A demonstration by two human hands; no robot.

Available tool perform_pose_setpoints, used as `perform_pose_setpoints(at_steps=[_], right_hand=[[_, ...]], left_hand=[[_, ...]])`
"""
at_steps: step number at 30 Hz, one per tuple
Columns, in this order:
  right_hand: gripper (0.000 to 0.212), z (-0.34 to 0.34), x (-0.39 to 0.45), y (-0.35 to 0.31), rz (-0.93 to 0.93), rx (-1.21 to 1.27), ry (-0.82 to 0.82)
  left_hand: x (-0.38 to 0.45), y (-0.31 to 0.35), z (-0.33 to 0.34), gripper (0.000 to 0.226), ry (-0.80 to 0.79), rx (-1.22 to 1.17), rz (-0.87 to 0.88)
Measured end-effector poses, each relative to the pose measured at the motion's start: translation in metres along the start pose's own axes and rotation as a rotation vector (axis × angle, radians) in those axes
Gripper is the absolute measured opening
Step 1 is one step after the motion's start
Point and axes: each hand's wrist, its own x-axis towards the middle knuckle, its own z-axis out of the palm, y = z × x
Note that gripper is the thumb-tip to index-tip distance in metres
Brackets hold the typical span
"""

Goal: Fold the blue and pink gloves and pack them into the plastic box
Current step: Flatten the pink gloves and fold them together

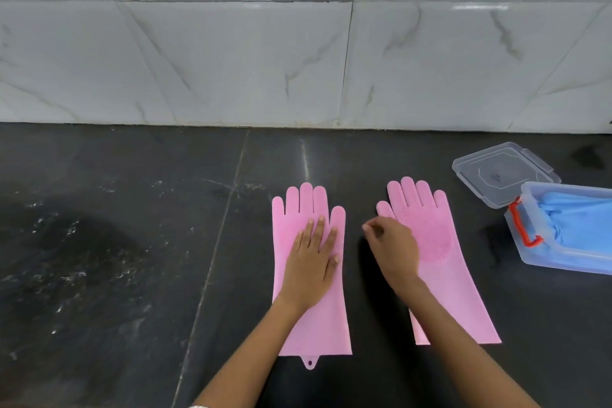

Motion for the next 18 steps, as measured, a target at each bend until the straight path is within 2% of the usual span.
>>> perform_pose_setpoints(at_steps=[2,5,9,13,18], right_hand=[[0.022,-0.014,-0.004,0.023,0.032,-0.101,0.059],[0.035,-0.024,-0.009,0.041,0.056,-0.254,0.005],[0.02,-0.019,-0.005,0.032,0.071,-0.282,-0.037],[0.019,-0.013,-0.007,0.018,0.114,-0.213,-0.041],[0.023,0.007,-0.017,0.002,0.043,-0.202,-0.083]], left_hand=[[0.001,0.004,0.001,0.056,0.009,0.011,-0.025],[0.005,0.007,0.002,0.055,0.033,0.007,-0.067],[0.011,0.011,0.003,0.055,0.045,0.004,-0.092],[0.012,0.01,0.004,0.055,0.047,-0.001,-0.087],[0.013,0.007,0.005,0.056,0.038,-0.012,-0.07]])
